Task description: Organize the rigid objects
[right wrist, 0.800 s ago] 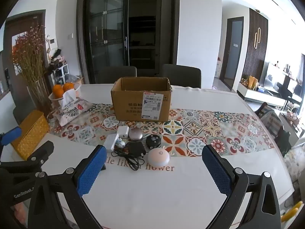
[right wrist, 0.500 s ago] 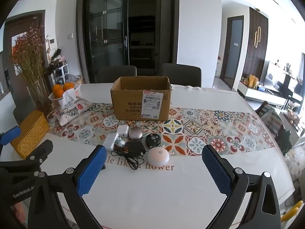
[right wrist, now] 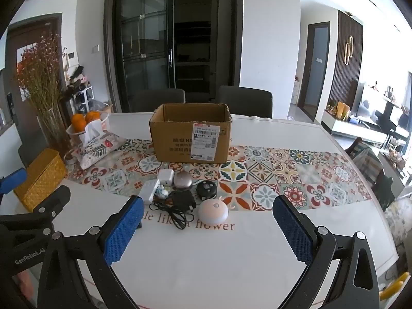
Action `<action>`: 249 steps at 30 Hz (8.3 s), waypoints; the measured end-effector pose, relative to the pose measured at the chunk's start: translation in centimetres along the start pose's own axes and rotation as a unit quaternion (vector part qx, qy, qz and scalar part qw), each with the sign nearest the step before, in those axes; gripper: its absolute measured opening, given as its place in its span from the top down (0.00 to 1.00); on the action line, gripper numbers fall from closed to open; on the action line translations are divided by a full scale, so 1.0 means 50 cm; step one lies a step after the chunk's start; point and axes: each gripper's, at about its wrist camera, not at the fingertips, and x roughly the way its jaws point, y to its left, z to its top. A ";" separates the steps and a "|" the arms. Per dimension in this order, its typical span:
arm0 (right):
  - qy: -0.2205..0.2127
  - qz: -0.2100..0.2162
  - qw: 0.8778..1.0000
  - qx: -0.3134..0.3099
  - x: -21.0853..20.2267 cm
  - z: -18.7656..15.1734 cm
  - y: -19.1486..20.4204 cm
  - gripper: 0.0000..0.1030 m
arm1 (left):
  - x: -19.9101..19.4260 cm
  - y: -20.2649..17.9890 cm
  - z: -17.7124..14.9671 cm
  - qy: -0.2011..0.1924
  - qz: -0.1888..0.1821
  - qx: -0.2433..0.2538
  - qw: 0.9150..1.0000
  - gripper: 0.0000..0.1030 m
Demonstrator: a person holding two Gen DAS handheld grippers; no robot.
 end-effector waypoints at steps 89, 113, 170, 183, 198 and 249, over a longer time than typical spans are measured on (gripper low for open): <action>0.110 0.059 0.991 -0.039 0.248 -0.036 0.015 0.02 | 0.237 -0.018 -0.075 0.121 0.033 -0.096 0.987 0.00; 0.171 0.071 0.980 -0.069 0.423 -0.111 0.024 0.02 | 0.427 -0.061 -0.177 0.186 0.069 -0.164 0.966 0.08; 0.171 0.051 0.984 -0.017 0.543 -0.145 -0.030 0.22 | 0.461 -0.112 -0.113 0.154 0.038 -0.037 0.987 0.29; 0.162 0.027 0.986 0.001 0.481 -0.126 -0.032 0.27 | 0.429 -0.106 -0.074 0.133 -0.026 -0.008 0.991 0.29; 0.118 -0.016 0.992 0.029 0.365 -0.016 0.035 0.27 | 0.378 -0.034 0.052 0.087 -0.115 0.064 0.987 0.29; 0.011 0.036 0.999 -0.012 0.472 0.379 -0.024 0.27 | 0.523 -0.101 0.419 0.042 -0.144 0.055 0.987 0.29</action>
